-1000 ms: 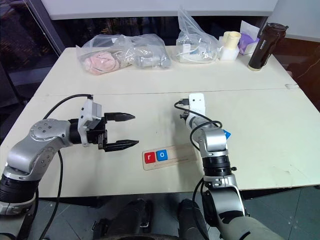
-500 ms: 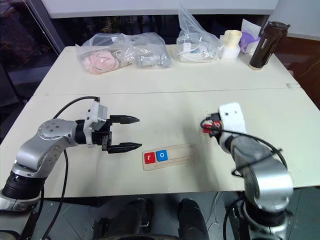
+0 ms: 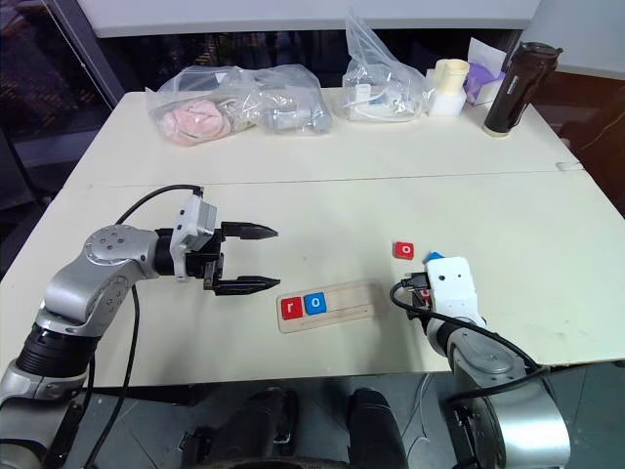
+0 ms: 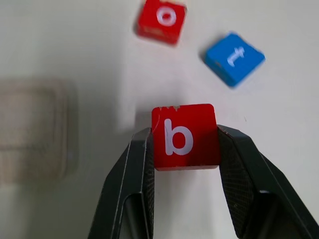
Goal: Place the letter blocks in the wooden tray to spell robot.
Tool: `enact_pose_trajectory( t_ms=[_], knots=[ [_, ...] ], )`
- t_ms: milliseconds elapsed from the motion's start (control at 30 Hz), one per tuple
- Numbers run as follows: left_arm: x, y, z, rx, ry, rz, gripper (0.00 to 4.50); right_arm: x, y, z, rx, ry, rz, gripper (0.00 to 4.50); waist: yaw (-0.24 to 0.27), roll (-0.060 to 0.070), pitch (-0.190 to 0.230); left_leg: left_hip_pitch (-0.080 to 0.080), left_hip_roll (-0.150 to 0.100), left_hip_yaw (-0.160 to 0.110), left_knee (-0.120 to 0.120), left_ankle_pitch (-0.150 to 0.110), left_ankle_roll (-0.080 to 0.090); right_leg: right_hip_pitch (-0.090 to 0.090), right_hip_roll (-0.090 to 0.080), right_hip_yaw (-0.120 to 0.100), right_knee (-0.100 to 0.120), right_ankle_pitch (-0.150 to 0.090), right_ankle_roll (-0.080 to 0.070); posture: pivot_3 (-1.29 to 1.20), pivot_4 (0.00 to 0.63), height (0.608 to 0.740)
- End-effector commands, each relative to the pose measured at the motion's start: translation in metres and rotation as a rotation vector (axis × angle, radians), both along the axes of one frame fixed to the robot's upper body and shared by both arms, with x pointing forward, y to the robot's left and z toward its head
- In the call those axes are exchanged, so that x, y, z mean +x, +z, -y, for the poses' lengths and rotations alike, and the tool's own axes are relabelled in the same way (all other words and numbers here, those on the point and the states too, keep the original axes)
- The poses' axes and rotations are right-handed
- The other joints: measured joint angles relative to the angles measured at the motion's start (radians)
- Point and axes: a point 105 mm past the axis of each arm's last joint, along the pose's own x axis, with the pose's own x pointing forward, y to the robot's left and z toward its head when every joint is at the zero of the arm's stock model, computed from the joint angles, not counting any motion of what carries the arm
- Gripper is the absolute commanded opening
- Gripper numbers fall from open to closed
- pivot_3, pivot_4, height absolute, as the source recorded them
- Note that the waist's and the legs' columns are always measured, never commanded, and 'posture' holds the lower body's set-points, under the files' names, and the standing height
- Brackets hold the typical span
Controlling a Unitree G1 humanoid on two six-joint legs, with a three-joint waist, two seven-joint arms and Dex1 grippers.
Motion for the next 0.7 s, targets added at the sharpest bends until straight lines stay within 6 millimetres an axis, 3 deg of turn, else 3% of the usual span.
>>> enact_pose_trajectory(
  t_ms=[33, 200, 233, 300, 400, 500, 567, 700],
  knots=[
    [-0.002, 0.008, 0.001, -0.006, -0.008, 0.044, 4.50, 0.002, -0.004, -0.001, 0.000, 0.002, 0.018, 1.20, 0.002, 0.000, 0.000, 0.000, 0.000, 0.000, 0.000, 0.000, 0.000, 0.000, 0.000, 0.000, 0.000, 0.000, 0.000, 0.00, 0.150, 0.740],
    [-0.004, 0.007, -0.001, -0.003, -0.001, 0.046, 4.50, 0.001, -0.007, 0.002, -0.001, 0.014, 0.019, 1.20, 0.000, 0.000, 0.000, 0.000, 0.000, 0.000, 0.000, 0.000, 0.000, 0.000, 0.000, 0.000, 0.000, 0.000, 0.000, 0.00, 0.150, 0.740],
    [-0.004, 0.007, -0.001, -0.003, 0.000, 0.046, 4.50, 0.001, -0.006, 0.003, -0.001, 0.020, 0.020, 2.21, 0.000, 0.000, 0.000, 0.000, 0.000, 0.000, 0.000, 0.000, 0.000, 0.000, 0.000, 0.000, 0.000, 0.000, 0.000, 0.00, 0.150, 0.740],
    [-0.004, 0.007, -0.001, -0.003, 0.002, 0.046, 4.50, 0.001, -0.002, 0.001, -0.006, 0.073, 0.023, 3.07, 0.000, 0.000, 0.000, 0.000, 0.000, 0.000, 0.000, 0.000, 0.000, 0.000, 0.000, 0.000, 0.000, 0.000, 0.000, 0.00, 0.150, 0.740],
    [-0.004, 0.006, -0.002, -0.001, 0.002, 0.046, 4.50, -0.001, 0.020, -0.012, -0.015, 0.369, 0.012, 4.45, -0.001, 0.000, 0.001, 0.000, 0.000, 0.000, 0.000, 0.000, 0.000, 0.000, 0.000, 0.000, 0.000, 0.000, 0.001, 0.00, 0.150, 0.740],
    [-0.002, 0.005, -0.001, -0.002, 0.000, 0.048, 4.50, -0.008, 0.040, -0.017, -0.033, 0.633, -0.038, 4.45, 0.001, 0.000, 0.001, 0.000, 0.000, 0.000, 0.001, 0.000, 0.000, 0.001, 0.000, -0.001, -0.001, -0.001, 0.001, 0.00, 0.150, 0.740],
    [-0.001, 0.005, 0.001, -0.005, -0.002, 0.052, 4.50, -0.005, 0.052, -0.010, -0.065, 0.731, -0.054, 4.45, 0.005, -0.003, 0.002, 0.000, 0.001, -0.001, 0.001, 0.000, 0.000, 0.002, 0.000, -0.002, -0.002, -0.001, 0.002, 0.00, 0.150, 0.740],
    [0.000, 0.006, 0.004, -0.014, -0.006, 0.063, 4.50, 0.005, 0.057, 0.009, -0.253, 0.945, -0.084, 4.45, 0.020, -0.005, 0.003, 0.000, 0.002, 0.000, 0.001, 0.000, 0.000, 0.002, 0.000, -0.002, -0.003, -0.001, 0.002, 0.00, 0.150, 0.740]
  ],
)
